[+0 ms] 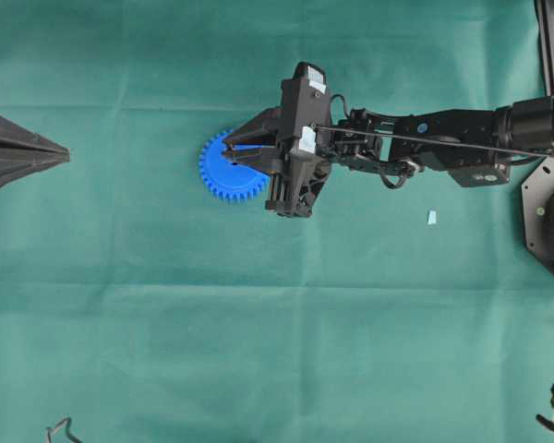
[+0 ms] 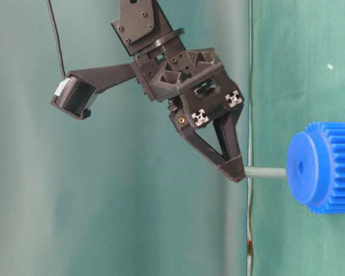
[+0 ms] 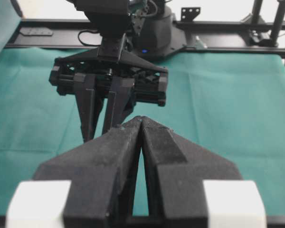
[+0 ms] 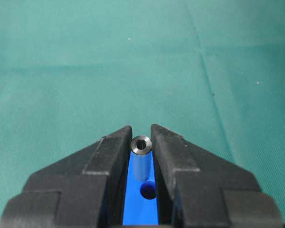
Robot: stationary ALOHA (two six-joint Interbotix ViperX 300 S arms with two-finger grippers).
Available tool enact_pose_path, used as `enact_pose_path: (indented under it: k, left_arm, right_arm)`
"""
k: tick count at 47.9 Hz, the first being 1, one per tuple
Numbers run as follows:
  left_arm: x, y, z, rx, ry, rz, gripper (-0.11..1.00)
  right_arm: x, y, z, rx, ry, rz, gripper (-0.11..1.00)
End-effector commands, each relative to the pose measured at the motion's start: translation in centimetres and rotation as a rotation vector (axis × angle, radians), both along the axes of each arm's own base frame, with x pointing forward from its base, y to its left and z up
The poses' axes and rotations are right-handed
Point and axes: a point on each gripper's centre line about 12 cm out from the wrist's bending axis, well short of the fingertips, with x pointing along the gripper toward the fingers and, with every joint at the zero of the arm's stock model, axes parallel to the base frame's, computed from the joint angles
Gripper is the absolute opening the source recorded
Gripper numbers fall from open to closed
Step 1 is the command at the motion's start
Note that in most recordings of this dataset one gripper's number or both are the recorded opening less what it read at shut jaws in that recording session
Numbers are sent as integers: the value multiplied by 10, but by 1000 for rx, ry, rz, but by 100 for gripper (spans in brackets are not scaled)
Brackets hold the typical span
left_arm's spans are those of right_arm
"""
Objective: Insert the shaft into the center hole of the gear.
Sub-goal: 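Align and lower the shaft into the gear's center hole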
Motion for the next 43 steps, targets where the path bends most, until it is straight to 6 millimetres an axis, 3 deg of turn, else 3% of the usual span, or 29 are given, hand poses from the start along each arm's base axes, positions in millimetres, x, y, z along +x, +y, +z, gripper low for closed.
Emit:
enact_pose_path:
  k: [1, 15, 29, 43]
  left_arm:
    - [2, 0, 10, 3, -26, 0, 0]
    - [2, 0, 10, 3, -26, 0, 0]
    - [2, 0, 10, 3, -26, 0, 0]
    - [2, 0, 10, 3, -25, 0, 0]
  right_arm:
    - [3, 0, 6, -1, -20, -1, 17]
    - [6, -1, -14, 8, 12, -10, 17]
    - [6, -1, -13, 6, 7, -10, 17]
    - [3, -3, 6, -18, -28, -3, 17]
